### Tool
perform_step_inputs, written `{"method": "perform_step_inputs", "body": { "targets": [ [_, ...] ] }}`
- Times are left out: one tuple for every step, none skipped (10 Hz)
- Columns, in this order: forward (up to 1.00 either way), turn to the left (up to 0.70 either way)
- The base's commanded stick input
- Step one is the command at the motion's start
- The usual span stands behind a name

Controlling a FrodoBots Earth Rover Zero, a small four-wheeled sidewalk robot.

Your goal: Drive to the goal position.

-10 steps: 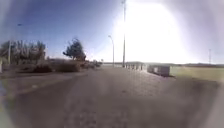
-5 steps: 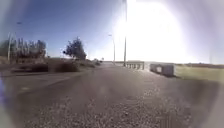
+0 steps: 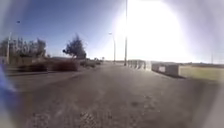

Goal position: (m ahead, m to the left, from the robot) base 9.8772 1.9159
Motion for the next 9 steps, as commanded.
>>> {"method": "perform_step_inputs", "body": {
  "targets": [
    [0.70,0.00],
    [0.67,0.00],
    [0.67,0.00],
    [0.68,0.00],
    [0.68,0.00],
    [0.69,0.00],
    [0.69,0.00],
    [0.70,0.00],
    [0.70,0.00]
  ]
}}
